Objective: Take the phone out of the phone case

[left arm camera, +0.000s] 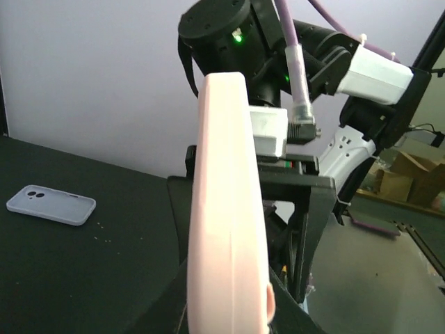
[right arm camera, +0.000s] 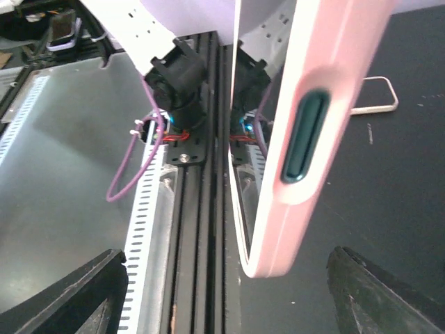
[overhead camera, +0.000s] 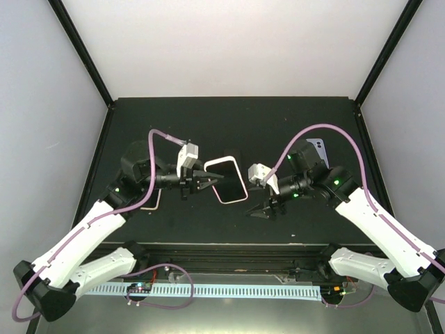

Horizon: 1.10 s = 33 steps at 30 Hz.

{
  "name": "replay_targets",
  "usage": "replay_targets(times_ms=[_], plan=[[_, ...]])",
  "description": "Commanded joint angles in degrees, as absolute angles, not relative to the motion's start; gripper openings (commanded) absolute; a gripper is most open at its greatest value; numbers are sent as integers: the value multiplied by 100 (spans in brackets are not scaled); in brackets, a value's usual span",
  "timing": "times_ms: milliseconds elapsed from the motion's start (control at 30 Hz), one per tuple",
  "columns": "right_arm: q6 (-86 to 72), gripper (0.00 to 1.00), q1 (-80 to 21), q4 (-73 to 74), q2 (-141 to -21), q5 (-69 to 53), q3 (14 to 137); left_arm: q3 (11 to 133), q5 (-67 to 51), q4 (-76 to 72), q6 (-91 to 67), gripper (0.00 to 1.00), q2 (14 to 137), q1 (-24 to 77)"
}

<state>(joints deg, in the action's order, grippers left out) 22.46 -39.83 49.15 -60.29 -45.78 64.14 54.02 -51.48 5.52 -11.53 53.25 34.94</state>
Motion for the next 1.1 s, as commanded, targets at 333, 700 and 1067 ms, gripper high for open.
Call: replay_targets(times_ms=[333,700,1067], plan=[[3041,49,-3996,4915,-6062,-5101,6372,5285,-6068,-16,-1191,2,5477,3436],[3153,34,-3998,4845,-5796,-5233,6121,5238,-6356,-24,-1129,1,5430,3441],[3489,27,-3995,4977,-5562,-5154,5977,5197,-6723,-287,-1293,2,5621,3445]])
